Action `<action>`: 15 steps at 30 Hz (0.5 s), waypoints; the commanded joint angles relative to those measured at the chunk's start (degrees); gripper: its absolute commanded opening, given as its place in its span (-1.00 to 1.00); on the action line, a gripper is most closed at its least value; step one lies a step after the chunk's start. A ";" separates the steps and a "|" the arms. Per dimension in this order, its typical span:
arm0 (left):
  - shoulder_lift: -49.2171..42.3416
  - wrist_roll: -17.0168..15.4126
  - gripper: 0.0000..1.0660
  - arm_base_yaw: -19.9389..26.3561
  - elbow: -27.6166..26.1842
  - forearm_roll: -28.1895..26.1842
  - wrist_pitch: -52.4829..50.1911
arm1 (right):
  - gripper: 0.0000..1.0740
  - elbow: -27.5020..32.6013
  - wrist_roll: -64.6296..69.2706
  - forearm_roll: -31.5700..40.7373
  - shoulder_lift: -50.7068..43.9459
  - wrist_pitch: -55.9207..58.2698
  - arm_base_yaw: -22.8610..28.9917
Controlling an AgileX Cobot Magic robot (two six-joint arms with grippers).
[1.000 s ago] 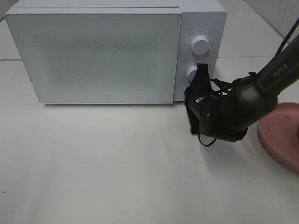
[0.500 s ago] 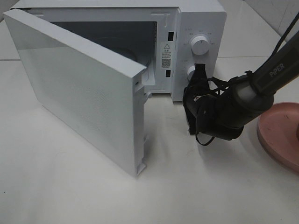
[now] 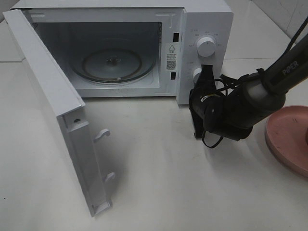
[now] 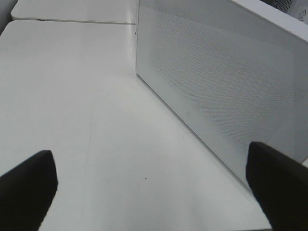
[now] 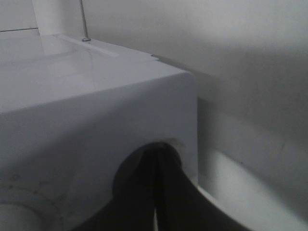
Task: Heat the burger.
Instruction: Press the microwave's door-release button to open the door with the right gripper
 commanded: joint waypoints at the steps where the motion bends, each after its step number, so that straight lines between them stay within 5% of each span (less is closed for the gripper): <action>1: -1.03 -0.06 0.88 0.00 0.17 -0.69 -0.34 | -1.00 -2.46 -0.17 -4.64 -1.20 -6.42 -1.60; 15: -1.03 -0.06 0.88 0.00 0.17 -0.69 -0.34 | -1.00 -0.69 0.46 -6.19 -2.18 -2.98 -0.34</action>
